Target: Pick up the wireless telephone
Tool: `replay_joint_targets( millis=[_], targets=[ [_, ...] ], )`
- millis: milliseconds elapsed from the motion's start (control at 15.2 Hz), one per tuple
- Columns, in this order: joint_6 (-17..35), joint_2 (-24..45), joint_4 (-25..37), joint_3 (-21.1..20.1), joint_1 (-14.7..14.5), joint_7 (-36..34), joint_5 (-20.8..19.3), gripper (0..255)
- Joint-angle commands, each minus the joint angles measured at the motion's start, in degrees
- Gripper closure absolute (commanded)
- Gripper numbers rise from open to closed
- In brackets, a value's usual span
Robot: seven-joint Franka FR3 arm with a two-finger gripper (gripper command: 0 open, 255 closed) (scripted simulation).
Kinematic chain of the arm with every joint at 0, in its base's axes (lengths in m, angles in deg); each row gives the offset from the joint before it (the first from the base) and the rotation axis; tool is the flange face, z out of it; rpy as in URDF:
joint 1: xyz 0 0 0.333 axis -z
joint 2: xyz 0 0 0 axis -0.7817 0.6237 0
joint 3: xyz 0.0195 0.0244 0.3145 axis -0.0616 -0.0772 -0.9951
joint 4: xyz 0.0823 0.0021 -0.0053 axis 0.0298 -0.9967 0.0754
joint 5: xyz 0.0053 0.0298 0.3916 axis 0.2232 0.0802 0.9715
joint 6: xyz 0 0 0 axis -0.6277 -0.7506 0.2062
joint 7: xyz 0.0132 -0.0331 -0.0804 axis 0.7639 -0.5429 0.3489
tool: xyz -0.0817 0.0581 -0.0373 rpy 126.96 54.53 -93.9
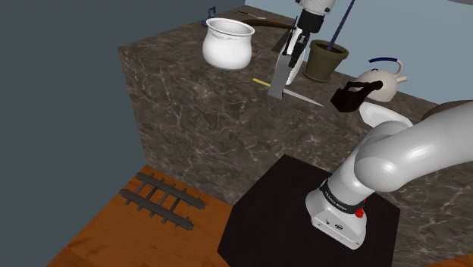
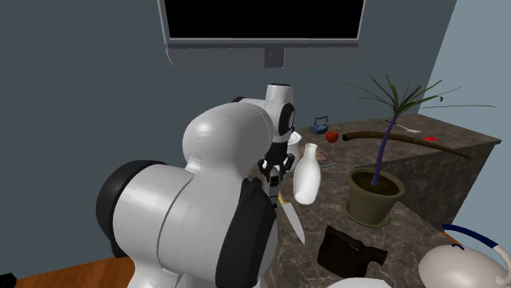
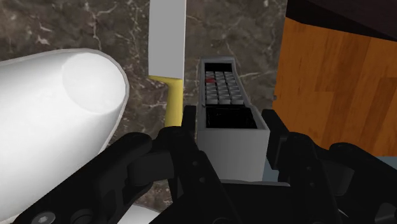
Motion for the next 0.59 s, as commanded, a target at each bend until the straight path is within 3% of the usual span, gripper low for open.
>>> replay_joint_targets(
  millis=[0, 528],
  targets=[
    [0.02, 0.00, -0.01, 0.00, 0.00, 0.00, 0.00, 255],
    [-2.25, 0.06, 2.32, -0.22, -0.11, 0.00, 0.17, 255]
  ],
)
